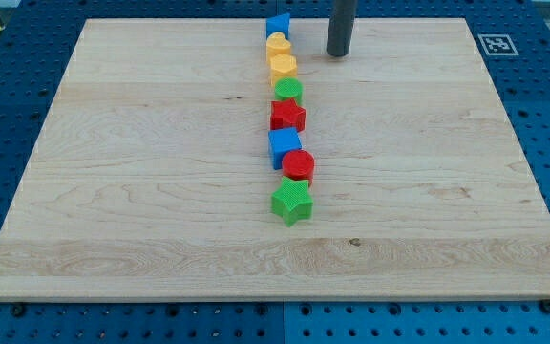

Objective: Push green star along with red circle to right a bit

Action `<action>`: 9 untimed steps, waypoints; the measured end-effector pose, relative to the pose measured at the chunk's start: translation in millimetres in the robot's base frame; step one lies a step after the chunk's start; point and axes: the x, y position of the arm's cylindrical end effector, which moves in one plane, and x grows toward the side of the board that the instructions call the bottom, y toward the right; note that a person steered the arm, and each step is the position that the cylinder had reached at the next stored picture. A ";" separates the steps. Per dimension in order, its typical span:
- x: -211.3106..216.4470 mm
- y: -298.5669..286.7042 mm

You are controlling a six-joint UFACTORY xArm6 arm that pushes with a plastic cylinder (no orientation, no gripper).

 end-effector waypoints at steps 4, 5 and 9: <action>81.1 33.2; 152.6 58.0; 316.2 -9.3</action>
